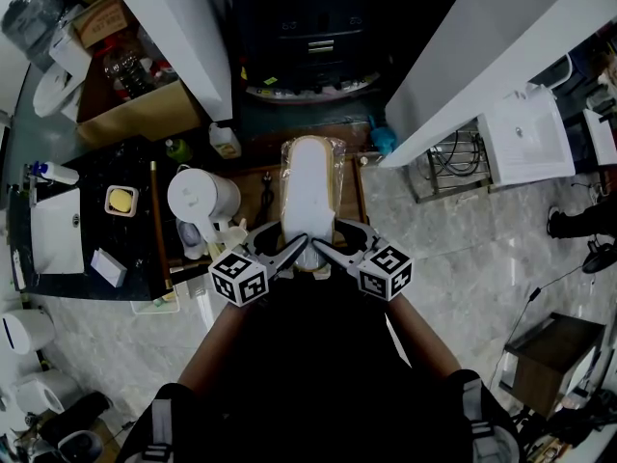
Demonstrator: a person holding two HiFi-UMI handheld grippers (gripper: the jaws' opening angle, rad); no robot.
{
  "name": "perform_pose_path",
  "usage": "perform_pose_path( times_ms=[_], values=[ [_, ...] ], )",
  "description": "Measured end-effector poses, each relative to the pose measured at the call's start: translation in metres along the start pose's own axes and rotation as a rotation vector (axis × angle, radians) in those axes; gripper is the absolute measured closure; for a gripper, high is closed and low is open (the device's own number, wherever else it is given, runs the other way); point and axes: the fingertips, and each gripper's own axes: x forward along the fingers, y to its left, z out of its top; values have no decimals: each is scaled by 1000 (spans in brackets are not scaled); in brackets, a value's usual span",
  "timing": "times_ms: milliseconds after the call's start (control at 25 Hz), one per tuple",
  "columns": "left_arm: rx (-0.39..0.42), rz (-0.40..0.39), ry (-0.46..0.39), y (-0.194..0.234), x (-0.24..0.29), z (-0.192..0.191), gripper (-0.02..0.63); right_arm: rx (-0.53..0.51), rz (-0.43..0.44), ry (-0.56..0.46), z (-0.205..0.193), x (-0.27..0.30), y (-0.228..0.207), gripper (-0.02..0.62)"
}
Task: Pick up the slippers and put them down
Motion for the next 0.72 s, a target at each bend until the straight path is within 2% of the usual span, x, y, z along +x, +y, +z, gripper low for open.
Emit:
perform_pose_path(
  times_ms=[720],
  values=[
    [2,3,-1,1,0,2,360,3,-1,-4,2,0,0,339]
  ],
)
